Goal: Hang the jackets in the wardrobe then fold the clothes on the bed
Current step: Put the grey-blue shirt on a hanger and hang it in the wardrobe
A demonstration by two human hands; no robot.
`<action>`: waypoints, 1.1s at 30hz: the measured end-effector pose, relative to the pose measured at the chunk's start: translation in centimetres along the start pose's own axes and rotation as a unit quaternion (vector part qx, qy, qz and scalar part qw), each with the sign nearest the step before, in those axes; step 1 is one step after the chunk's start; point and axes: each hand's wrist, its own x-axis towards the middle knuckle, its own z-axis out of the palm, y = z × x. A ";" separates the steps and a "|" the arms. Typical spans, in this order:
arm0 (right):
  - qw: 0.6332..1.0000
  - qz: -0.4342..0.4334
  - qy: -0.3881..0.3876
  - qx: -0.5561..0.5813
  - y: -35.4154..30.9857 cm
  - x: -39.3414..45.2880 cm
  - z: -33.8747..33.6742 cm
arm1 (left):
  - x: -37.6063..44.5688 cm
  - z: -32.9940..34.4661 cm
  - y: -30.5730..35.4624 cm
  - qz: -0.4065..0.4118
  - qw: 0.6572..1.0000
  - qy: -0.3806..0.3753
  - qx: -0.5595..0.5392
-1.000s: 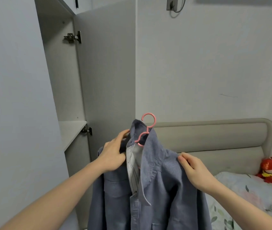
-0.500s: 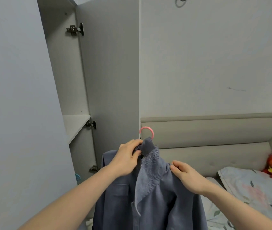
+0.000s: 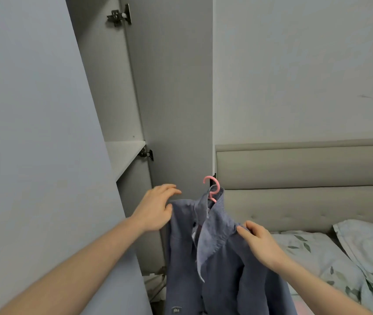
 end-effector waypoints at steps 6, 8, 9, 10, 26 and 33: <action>1.000 0.021 0.009 0.009 0.1 4.0 4.5 | 5.5 -6.6 -4.4 -0.120 0.987 -0.009 0.109; 0.999 0.032 0.008 -0.002 0.3 5.3 6.2 | 7.4 -8.0 -5.7 -0.162 0.976 -0.034 0.138; 0.999 0.038 0.008 -0.010 0.5 5.9 7.0 | 8.3 -8.4 -6.4 -0.182 0.971 -0.047 0.149; 0.999 0.041 0.006 -0.020 0.6 6.6 7.8 | 9.1 -8.8 -7.0 -0.201 0.965 -0.058 0.160; 0.991 0.007 -0.116 -0.073 0.1 20.7 17.1 | 19.4 -5.9 -17.2 -0.359 0.908 -0.129 0.175; 0.985 -0.014 -0.159 -0.070 -1.0 26.4 22.1 | 21.8 -7.6 -18.4 -0.348 0.901 -0.163 0.199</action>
